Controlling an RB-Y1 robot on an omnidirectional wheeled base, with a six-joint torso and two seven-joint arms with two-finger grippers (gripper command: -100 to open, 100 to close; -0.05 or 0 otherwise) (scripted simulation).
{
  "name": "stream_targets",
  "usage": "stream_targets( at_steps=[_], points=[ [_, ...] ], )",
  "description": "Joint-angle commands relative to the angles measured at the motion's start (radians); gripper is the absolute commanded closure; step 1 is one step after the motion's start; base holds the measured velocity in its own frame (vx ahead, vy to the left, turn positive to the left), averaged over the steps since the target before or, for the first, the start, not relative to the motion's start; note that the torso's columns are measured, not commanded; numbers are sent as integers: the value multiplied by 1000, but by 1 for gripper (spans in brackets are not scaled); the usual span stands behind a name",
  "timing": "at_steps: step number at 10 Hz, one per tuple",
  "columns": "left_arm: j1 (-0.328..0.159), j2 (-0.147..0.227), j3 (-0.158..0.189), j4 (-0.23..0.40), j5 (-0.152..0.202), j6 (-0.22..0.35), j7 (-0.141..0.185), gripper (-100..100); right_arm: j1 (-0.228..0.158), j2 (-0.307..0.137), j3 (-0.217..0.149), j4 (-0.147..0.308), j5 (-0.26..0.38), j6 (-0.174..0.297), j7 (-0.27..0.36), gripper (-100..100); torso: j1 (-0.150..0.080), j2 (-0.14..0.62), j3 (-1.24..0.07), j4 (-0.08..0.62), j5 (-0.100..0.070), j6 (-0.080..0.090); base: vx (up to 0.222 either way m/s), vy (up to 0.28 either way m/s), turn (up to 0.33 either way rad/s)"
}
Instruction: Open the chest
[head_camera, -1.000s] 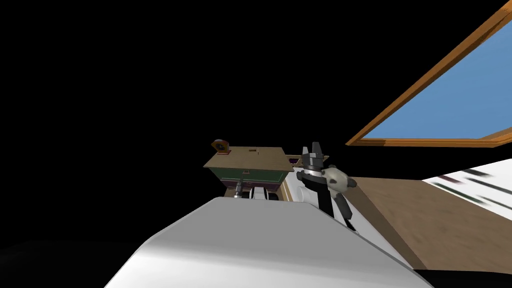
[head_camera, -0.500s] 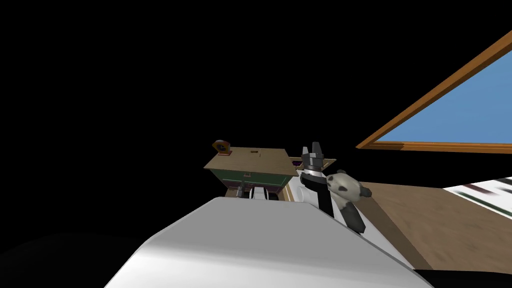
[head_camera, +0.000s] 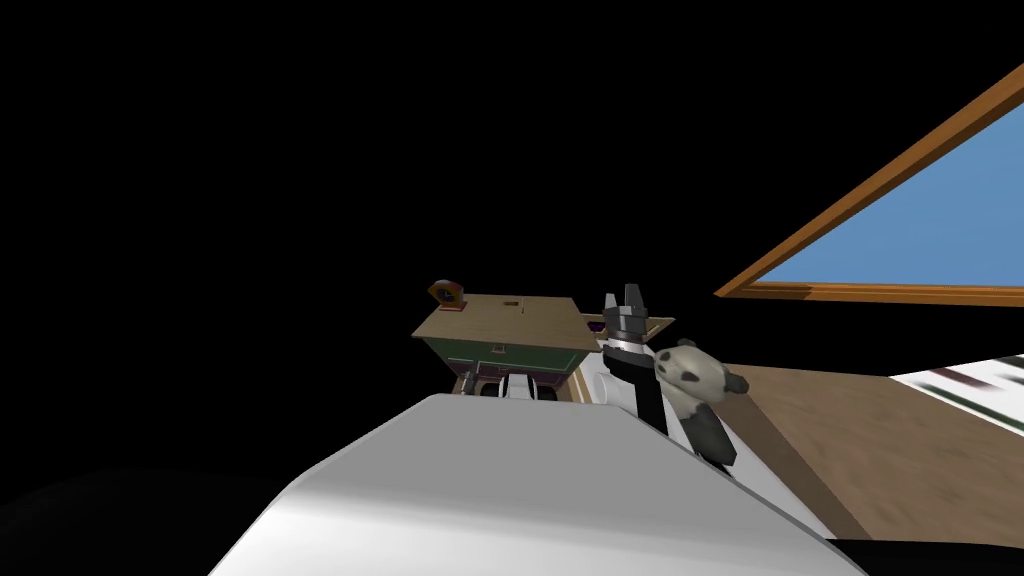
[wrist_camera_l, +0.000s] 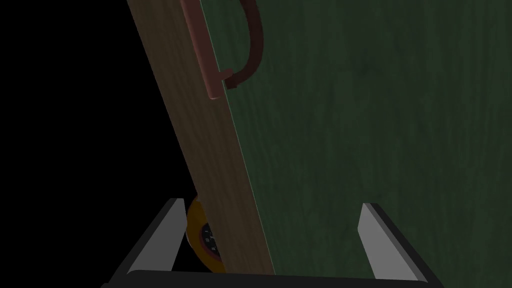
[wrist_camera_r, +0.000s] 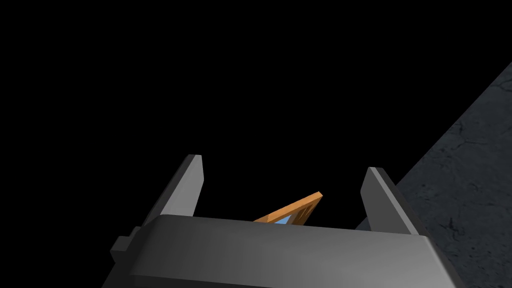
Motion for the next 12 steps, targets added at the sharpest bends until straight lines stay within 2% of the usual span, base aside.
stream_targets(
  at_steps=[1, 3, 6, 7, 8, 12],
  points=[
    [-45, 49, 9, 10, 18, 30, -45, -100, 0, 0, 0, 0, 0, 0, 0, 0, 0, 0, 0, 0, 0, 0, -18, 137, -6],
    [-80, 50, 15, 20, 34, 53, -70, -100, 0, 0, 0, 0, 0, 0, 0, 0, -1, 1, 1, 0, 0, 0, -23, 117, -12],
    [-136, 33, 18, 34, 61, 85, -100, -100, 0, 0, 0, 0, 0, 0, 0, 0, -3, 1, 1, 0, -1, 0, -30, 73, -17],
    [-166, 31, 16, 40, 79, 97, -111, -100, 0, 0, 0, 0, 0, 0, 0, 0, -4, 1, 0, 0, -1, 0, -40, 3, -28],
    [-196, 37, 15, 49, 99, 110, -115, -100, 0, 0, 0, 0, 0, 0, 0, 0, -5, 1, 0, 0, -1, 0, -52, -42, -51],
    [-252, 48, 25, 79, 144, 126, -115, -100, 0, 0, 0, 0, 0, 0, 0, 0, -4, 0, 0, 3, -1, 4, -78, -44, -89]
  ],
)
